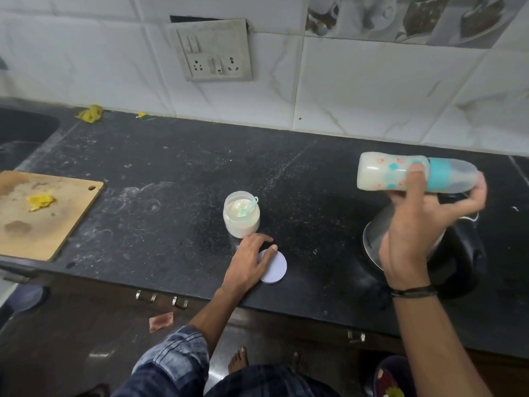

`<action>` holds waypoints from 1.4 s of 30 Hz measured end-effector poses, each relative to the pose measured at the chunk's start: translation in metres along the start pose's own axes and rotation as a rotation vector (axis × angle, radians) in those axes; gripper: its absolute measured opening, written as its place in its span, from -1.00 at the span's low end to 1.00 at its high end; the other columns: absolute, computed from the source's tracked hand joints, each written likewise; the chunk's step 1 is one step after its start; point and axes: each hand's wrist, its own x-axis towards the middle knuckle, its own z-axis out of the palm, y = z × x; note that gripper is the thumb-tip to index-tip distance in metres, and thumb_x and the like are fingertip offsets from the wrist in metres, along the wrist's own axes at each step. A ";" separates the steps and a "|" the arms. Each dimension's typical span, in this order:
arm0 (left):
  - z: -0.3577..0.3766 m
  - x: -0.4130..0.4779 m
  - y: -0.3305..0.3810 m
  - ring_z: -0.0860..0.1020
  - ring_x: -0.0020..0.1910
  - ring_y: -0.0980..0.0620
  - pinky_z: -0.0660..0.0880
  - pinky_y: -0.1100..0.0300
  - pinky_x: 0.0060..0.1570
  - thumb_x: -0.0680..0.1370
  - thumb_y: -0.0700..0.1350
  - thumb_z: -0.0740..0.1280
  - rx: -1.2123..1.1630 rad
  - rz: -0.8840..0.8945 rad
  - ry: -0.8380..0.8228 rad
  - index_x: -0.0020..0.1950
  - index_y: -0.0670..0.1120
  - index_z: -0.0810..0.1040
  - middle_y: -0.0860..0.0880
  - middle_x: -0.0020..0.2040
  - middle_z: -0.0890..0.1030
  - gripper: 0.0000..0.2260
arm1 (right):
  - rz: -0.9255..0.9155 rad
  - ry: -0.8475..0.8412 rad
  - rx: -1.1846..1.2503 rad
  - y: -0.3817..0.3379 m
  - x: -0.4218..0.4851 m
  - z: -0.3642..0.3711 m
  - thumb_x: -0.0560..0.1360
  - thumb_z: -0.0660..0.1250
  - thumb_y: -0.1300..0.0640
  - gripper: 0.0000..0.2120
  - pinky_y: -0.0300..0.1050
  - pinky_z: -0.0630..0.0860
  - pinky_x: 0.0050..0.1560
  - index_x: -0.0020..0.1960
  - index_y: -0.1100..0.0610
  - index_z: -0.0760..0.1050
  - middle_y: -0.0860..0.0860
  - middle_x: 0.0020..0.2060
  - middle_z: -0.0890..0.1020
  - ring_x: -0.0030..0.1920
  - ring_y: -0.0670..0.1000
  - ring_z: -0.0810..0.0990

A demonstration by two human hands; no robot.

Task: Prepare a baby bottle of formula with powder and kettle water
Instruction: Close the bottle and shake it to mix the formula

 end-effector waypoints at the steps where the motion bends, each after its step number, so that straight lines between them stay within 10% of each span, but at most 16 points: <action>1: 0.000 -0.001 -0.001 0.46 0.22 0.17 0.41 0.18 0.26 0.68 0.17 0.23 -0.001 0.001 0.002 0.22 0.03 0.57 0.14 0.18 0.56 -0.72 | 0.026 -0.037 -0.031 0.001 -0.001 0.002 0.56 0.51 0.21 -0.24 0.23 0.71 0.06 0.54 0.04 0.08 0.10 0.37 0.53 0.26 0.10 0.69; 30: -0.001 -0.002 -0.002 0.45 0.22 0.18 0.41 0.16 0.26 0.68 0.20 0.21 0.008 -0.004 -0.008 0.23 0.03 0.57 0.13 0.20 0.55 -0.69 | 0.153 -0.120 -0.121 0.015 -0.012 -0.010 0.55 0.52 0.23 -0.29 0.21 0.71 0.08 0.52 0.00 0.17 -0.04 0.26 0.65 0.24 0.06 0.70; 34: -0.001 -0.001 0.002 0.45 0.22 0.16 0.42 0.14 0.26 0.69 0.15 0.24 0.012 -0.008 -0.003 0.23 0.02 0.57 0.11 0.20 0.56 -0.74 | -0.009 0.084 0.055 0.011 -0.004 -0.011 0.55 0.53 0.13 -0.27 0.25 0.71 0.04 0.51 0.00 0.12 0.04 0.33 0.55 0.26 0.06 0.69; 39: -0.001 -0.001 -0.001 0.43 0.20 0.20 0.39 0.18 0.25 0.67 0.22 0.19 0.013 -0.005 -0.011 0.22 0.04 0.56 0.13 0.20 0.55 -0.67 | 0.101 -0.187 -0.153 0.012 -0.004 -0.012 0.53 0.54 0.25 -0.31 0.10 0.70 0.08 0.48 -0.03 0.21 0.08 0.35 0.56 0.23 0.07 0.70; 42: 0.000 0.000 0.001 0.43 0.21 0.21 0.39 0.19 0.24 0.67 0.21 0.20 0.012 -0.007 -0.010 0.22 0.05 0.56 0.15 0.19 0.54 -0.69 | -0.037 -0.013 0.019 0.004 0.002 -0.010 0.54 0.56 0.11 -0.27 0.20 0.70 0.06 0.49 -0.02 0.15 0.16 0.41 0.50 0.28 0.12 0.68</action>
